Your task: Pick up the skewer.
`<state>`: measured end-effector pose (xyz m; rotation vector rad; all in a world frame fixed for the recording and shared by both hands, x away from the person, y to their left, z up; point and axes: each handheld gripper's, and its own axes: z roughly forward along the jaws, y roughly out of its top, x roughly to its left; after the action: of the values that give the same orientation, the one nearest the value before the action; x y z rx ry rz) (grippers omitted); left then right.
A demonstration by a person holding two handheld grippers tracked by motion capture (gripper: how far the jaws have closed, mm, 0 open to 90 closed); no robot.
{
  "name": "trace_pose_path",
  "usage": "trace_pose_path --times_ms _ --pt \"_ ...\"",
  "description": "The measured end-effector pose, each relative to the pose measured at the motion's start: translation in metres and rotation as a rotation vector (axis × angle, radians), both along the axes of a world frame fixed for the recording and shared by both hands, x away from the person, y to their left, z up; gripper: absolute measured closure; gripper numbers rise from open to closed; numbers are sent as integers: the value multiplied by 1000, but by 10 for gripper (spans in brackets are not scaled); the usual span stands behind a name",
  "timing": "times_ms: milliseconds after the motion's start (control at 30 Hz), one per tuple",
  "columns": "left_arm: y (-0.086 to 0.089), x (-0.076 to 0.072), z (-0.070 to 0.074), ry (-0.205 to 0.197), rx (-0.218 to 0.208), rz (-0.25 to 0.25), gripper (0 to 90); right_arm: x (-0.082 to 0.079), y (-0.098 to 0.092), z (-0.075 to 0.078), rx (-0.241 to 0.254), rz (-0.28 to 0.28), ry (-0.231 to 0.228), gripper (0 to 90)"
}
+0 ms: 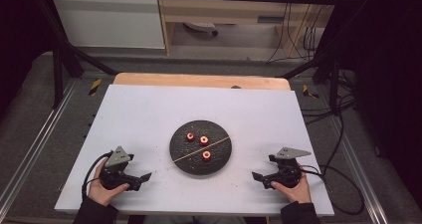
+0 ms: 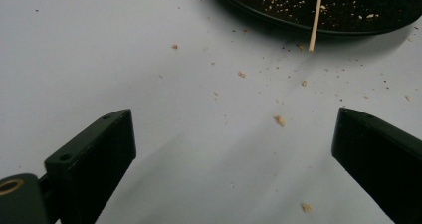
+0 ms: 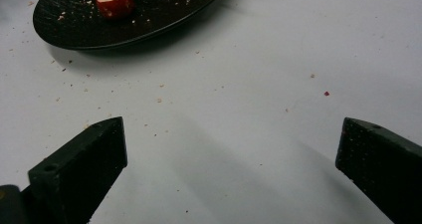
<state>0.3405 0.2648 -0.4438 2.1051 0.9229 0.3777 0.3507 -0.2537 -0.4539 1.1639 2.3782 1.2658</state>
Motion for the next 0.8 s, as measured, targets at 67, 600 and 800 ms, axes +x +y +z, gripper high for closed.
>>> trace_pose_path --times_ms 67,600,800 --pt "-2 0 1 -3 6 -4 32 0 0 0 1 0 0 6" --pt "-26 5 15 -14 43 -50 34 0 -1 1 -2 0 -12 6" --pt "-39 8 25 -20 57 -71 35 0 0 1 -12 2 -10 6"
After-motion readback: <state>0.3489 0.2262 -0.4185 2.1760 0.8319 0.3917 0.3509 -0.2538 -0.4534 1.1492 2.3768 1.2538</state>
